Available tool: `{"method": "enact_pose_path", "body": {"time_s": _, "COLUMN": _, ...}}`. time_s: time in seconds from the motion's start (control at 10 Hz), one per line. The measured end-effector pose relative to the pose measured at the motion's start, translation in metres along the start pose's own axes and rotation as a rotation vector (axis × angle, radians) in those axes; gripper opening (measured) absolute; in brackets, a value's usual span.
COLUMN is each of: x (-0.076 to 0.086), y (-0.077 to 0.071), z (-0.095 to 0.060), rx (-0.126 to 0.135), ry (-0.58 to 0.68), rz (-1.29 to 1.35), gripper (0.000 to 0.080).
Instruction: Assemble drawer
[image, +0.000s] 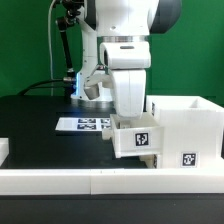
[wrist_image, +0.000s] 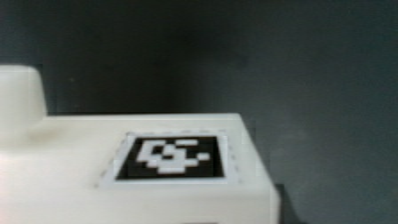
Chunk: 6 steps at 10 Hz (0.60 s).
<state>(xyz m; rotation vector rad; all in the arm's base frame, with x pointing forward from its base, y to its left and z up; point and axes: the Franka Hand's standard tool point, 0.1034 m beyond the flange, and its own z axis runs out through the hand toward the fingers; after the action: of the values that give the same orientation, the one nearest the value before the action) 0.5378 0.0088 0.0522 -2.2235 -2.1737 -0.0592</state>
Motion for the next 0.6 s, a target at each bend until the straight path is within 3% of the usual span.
{"method": "enact_pose_path", "body": {"time_s": 0.6, "x": 0.0043, "y": 0.0019, "z": -0.0009, "rx": -0.012, "ry": -0.017, "rz": -0.011, "gripper": 0.0044}}
